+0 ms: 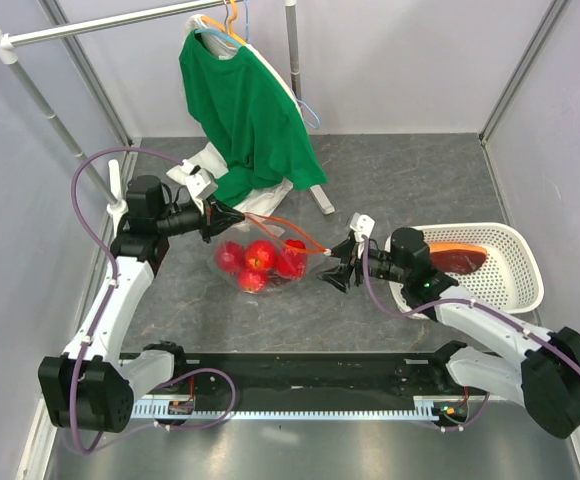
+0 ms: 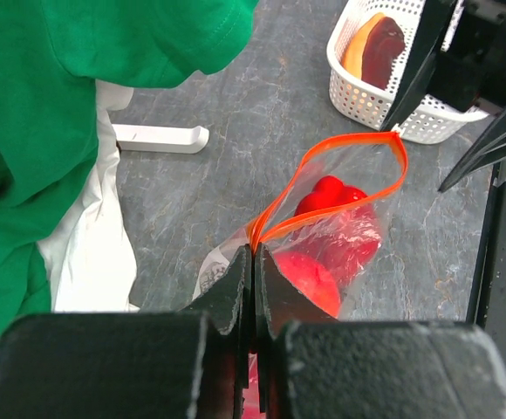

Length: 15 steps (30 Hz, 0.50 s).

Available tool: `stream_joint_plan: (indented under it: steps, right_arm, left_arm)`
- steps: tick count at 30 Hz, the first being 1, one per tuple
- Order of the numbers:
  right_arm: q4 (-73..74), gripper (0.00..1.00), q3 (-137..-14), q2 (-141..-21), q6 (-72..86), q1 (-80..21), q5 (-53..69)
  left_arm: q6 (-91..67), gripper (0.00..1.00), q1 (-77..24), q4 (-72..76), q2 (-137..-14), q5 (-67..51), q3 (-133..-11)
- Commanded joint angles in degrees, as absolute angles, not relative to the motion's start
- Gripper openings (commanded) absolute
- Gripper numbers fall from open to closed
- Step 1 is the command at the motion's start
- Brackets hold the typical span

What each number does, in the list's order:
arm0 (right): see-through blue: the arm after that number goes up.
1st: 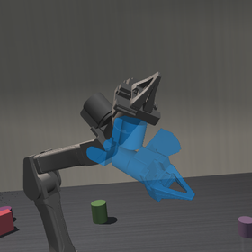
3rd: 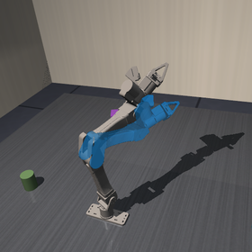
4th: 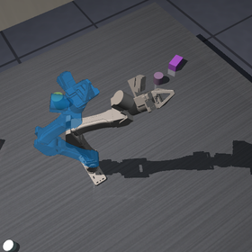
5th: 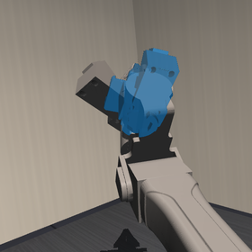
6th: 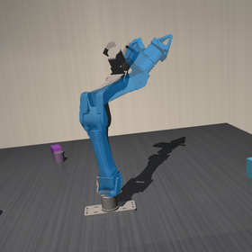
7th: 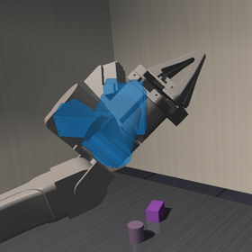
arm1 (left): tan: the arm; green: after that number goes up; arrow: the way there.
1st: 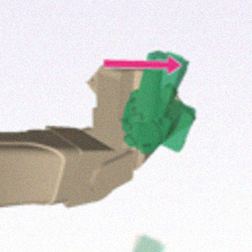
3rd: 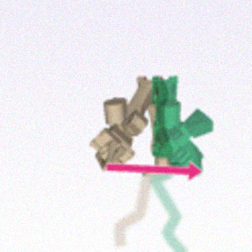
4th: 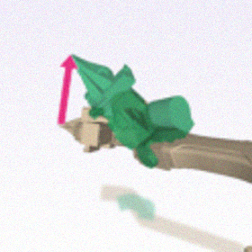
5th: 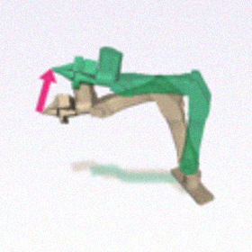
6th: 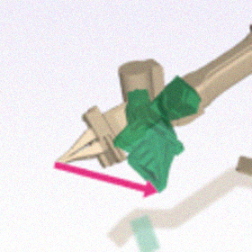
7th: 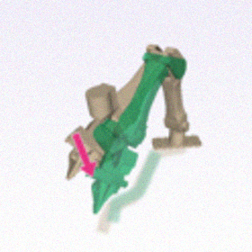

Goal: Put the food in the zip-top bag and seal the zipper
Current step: Zip the zipper food storage bag at the center of the board.

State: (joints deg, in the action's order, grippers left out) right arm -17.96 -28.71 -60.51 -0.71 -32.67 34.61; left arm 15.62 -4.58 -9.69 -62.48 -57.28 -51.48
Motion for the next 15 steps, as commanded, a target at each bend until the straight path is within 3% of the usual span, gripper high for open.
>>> stream_joint_plan:
  steps: [1,8,12,15]
  right_arm:
    - [-25.0,0.71,-28.2,-63.6,-1.8,-33.1,31.6]
    - [-27.6,0.61,-27.6,-66.5,-2.0,-33.1,30.7]
    - [-27.5,0.72,-27.5,-66.4,-3.3,-32.5,28.2]
    - [-26.4,0.74,-26.5,-65.2,-4.4,-31.4,29.6]
  left_arm:
    - [14.7,0.02,-4.1,-8.1,-60.6,-59.6,-52.7]
    - [14.9,0.02,-4.1,-8.3,-60.0,-59.9,-52.4]
    - [15.9,0.02,-4.1,-9.2,-59.6,-60.2,-52.5]
    - [16.3,0.02,-4.0,-9.8,-59.4,-60.1,-52.5]
